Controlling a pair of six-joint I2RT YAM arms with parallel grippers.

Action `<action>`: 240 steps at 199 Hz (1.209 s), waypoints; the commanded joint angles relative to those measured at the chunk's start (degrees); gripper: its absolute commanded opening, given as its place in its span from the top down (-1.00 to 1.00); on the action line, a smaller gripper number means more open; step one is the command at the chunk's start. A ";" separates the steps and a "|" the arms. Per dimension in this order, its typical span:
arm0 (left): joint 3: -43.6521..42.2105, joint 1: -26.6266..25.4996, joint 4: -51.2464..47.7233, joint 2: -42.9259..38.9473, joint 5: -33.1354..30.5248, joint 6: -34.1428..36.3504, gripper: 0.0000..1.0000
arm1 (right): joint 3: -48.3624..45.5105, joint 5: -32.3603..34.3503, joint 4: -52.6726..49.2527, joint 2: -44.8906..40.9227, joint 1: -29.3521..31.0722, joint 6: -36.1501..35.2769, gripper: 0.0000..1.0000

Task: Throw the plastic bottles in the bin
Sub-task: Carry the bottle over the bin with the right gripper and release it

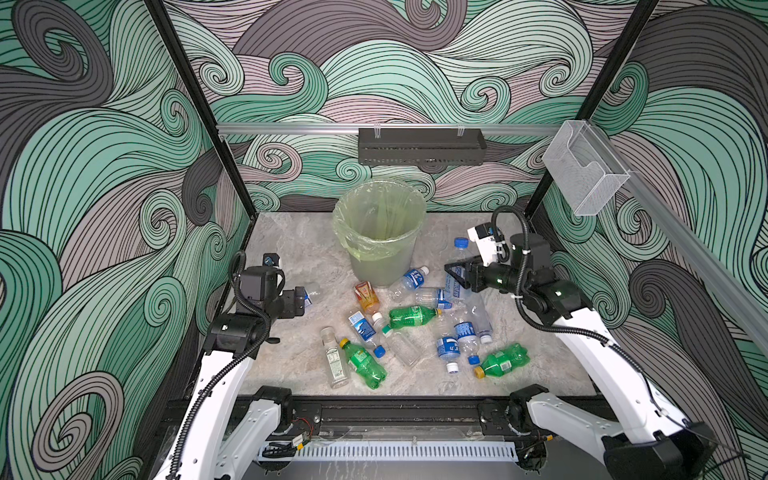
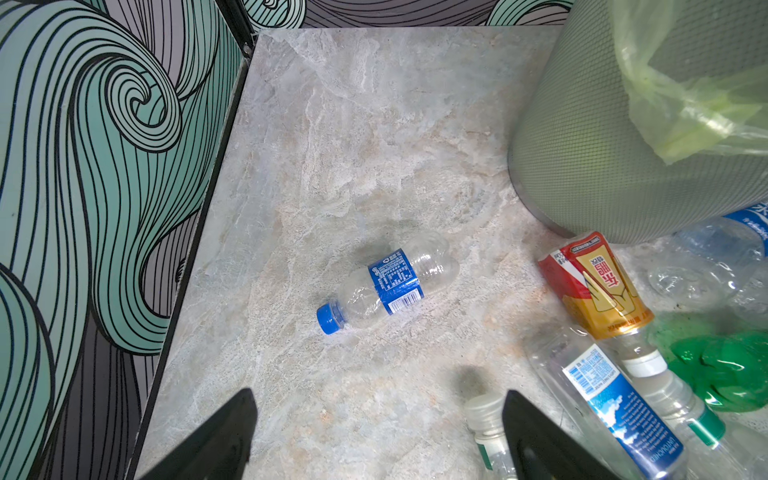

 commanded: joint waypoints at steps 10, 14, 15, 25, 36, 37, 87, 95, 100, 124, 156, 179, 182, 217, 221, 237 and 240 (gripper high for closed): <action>1.57 -0.18 1.01 0.97 -0.86 1.04 -0.89 | 22.25 2.82 3.87 14.83 5.06 0.93 0.20; 1.56 -0.18 1.49 1.06 -0.86 0.98 -0.89 | 26.27 3.40 3.38 17.83 5.59 1.36 0.20; 1.52 -0.18 1.57 1.11 -0.90 0.97 -0.89 | 27.31 3.50 3.26 18.57 5.67 1.50 0.20; 1.93 -0.18 2.14 1.55 -0.95 0.97 -0.89 | 36.72 5.34 0.79 26.03 6.65 2.42 0.16; 2.71 -0.18 2.24 2.30 -0.82 1.04 -0.89 | 49.05 6.85 -4.65 34.97 7.63 2.23 -0.13; 2.84 -0.18 2.21 2.39 -0.80 1.04 -0.89 | 50.22 6.90 -5.33 35.84 7.74 2.06 -0.15; 6.59 -0.18 -1.16 3.39 -0.35 4.54 -0.91 | 73.67 8.79 -20.00 48.85 11.51 -4.78 -0.67; 6.50 -0.18 -1.19 3.19 -0.48 5.41 -0.91 | 71.74 9.16 -19.43 47.13 11.63 -4.97 -0.68; 6.58 -0.18 -1.44 3.24 -1.34 5.73 -0.91 | 70.31 9.29 -19.05 45.87 11.66 -4.76 -0.68; 7.11 -0.18 -2.64 4.29 -6.35 6.96 -0.91 | 60.89 9.22 -16.20 37.92 11.74 -3.62 -0.68; 5.27 -0.18 -2.13 5.89 -9.14 13.86 -0.91 | 40.05 10.88 -7.30 23.06 11.78 -2.07 -0.79; 4.98 -0.18 -3.82 9.01 -8.21 18.88 -0.91 | 25.94 16.17 -4.35 12.68 11.63 -1.97 -0.86; 4.86 -0.26 -3.87 9.37 -7.90 19.29 -0.91 | 24.46 17.03 -4.19 11.44 11.47 -1.90 -0.88; 3.04 -0.44 -0.25 11.35 2.13 22.66 -0.91 | 7.65 24.51 -3.91 -0.78 9.31 -0.48 -0.95; 2.58 -0.52 0.53 11.43 3.42 23.24 -0.91 | 5.94 24.87 -3.97 -1.88 8.92 -0.05 -0.96; 0.91 -0.60 3.40 12.45 5.80 25.52 -0.91 | 0.39 25.98 -5.00 -6.04 7.64 1.72 -0.96; 0.72 -0.61 3.68 12.74 5.75 25.88 -0.91 | -0.38 26.20 -5.33 -6.79 7.53 1.93 -0.96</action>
